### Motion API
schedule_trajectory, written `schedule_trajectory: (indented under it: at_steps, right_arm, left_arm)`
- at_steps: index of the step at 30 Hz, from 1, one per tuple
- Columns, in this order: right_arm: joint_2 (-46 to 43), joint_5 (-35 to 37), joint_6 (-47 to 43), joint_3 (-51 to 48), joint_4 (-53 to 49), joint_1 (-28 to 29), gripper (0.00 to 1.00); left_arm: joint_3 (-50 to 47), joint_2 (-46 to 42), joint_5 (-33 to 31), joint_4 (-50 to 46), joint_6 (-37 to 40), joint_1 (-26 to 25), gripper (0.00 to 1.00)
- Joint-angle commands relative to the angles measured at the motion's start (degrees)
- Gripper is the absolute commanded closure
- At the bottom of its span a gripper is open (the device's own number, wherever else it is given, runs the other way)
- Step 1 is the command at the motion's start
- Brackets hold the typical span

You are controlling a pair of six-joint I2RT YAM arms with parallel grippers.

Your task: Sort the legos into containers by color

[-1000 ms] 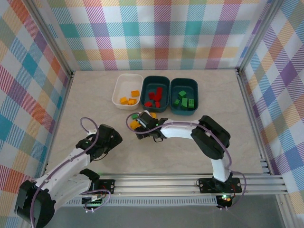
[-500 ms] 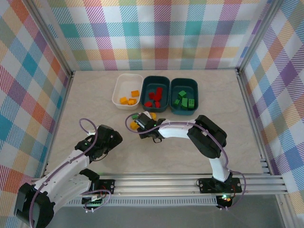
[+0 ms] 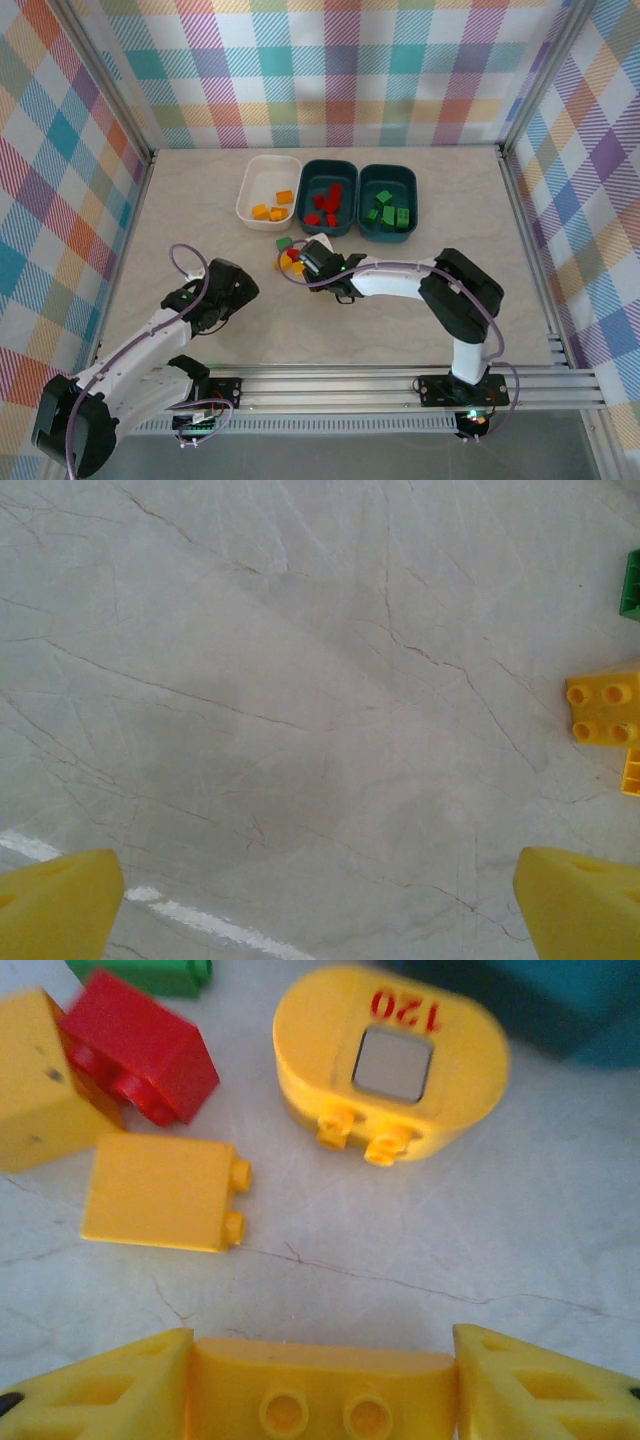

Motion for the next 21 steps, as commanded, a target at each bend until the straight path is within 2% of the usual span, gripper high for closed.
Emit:
schedule_trajectory:
  at_steps: [1, 4, 6, 13, 17, 21]
  right_arm:
    - [-5.5, 2.1, -1.8, -0.5, 0.9, -0.5, 0.40]
    - [-9.1, 2.8, -3.2, -1.2, 1.9, -3.4, 0.40]
    - [-10.4, 2.7, -4.0, -0.9, 1.9, -7.5, 0.40]
    - [-8.9, -0.8, -2.5, 1.8, 1.0, -23.4, 0.38]
    - [-7.7, -1.8, -2.7, 3.4, 1.7, -26.1, 0.39]
    - [-7.9, -3.5, -2.6, 4.6, 1.3, -26.2, 0.39]
  left_arm:
    - [1.3, 1.6, 2.5, 2.7, 0.3, 0.2, 0.00]
    - [0.7, 4.4, 7.4, 8.2, -0.1, 0.0, 0.00]
    - [0.5, 7.4, 10.3, 12.9, -0.7, -1.2, 0.00]
    - [6.4, 17.3, 12.4, 16.1, 1.9, -9.6, 0.00]
    - [7.1, 19.5, 11.9, 15.9, 2.4, -10.9, 0.00]
    - [6.5, 17.0, 7.9, 12.4, 1.8, -10.8, 0.00]
